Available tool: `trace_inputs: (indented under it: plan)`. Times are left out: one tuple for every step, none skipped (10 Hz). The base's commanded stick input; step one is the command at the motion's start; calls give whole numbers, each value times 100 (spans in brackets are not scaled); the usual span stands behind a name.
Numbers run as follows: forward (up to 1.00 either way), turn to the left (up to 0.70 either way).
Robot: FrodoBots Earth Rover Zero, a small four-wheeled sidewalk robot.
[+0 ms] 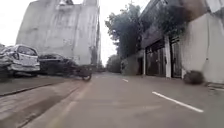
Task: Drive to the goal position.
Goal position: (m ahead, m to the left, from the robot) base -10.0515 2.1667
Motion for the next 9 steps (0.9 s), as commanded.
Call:
trace_inputs:
  plan:
    - [50, 0]
    - [50, 0]
    - [50, 0]
    - [50, 0]
    - [50, 0]
    - [50, 0]
    - [50, -3]
    - [50, -18]
    - [50, -34]
